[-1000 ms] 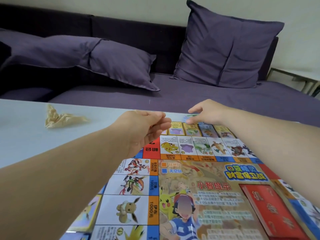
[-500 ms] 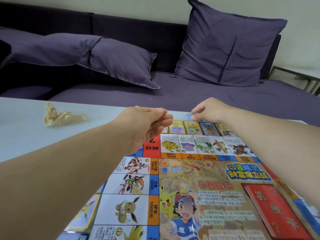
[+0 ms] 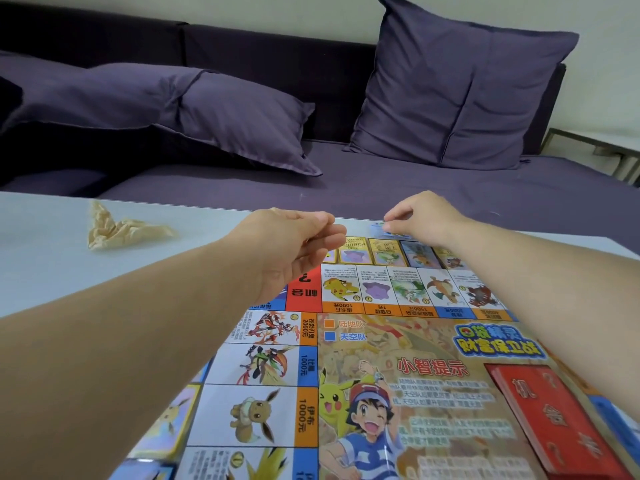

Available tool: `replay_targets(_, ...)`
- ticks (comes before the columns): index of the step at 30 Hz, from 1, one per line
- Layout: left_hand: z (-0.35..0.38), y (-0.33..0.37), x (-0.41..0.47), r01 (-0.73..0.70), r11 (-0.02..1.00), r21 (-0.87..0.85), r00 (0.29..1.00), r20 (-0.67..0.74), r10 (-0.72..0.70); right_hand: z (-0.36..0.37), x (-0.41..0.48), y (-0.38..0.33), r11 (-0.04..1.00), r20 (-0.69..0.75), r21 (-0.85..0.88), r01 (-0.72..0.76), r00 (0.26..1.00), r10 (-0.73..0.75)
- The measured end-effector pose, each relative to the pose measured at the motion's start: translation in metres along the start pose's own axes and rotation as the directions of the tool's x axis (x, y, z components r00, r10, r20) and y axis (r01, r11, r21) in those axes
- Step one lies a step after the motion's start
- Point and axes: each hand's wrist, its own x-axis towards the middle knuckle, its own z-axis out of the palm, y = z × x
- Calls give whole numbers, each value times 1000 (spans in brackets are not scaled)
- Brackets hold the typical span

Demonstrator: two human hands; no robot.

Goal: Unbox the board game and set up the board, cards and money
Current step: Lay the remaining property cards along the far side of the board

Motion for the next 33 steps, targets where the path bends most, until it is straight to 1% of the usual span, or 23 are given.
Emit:
replay_targets(4, -1, 1, -4, 23, 998, -58, 999, -26, -25, -16, -7, -11, 996, -69, 76, 41, 997, -36)
replay_targets(6, -2, 4, -11, 57, 991, -122, 998, -23, -60, -30, -17, -26, 985, -66, 146, 87, 995, -78)
replay_targets(9, -9, 11, -29, 120, 965, -235, 992, -18, -128, -45, -42, -56, 968, -9, 197, 156, 988, -157)
replay_targets(14, -24, 21, -78, 172, 926, -335, 983, -2, -184, -50, -102, -121, 913, 68, 321, 251, 956, -287)
replay_targets(17, -39, 20, -114, 225, 864, -450, 972, 38, -234, -41, -147, -161, 874, 117, 377, 306, 920, -373)
replay_targets(20, -55, 15, -147, 258, 804, -536, 962, 70, -263, -27, -186, -190, 865, 183, 352, 358, 879, -439)
replay_targets(22, -72, 11, -170, 250, 758, -602, 963, 76, -257, -17, -206, -209, 872, 234, 320, 370, 861, -451)
replay_targets(26, -102, 9, -204, 261, 689, -676, 963, 131, -236, -13, -228, -240, 880, 336, 345, 326, 833, -440)
replay_targets(29, -116, 12, -226, 254, 732, -632, 966, 134, -220, -15, -237, -260, 903, 421, 327, 277, 813, -402)
replay_targets(33, -132, 14, -242, 230, 774, -590, 973, 130, -190, -14, -240, -282, 939, 537, 245, 240, 773, -338)
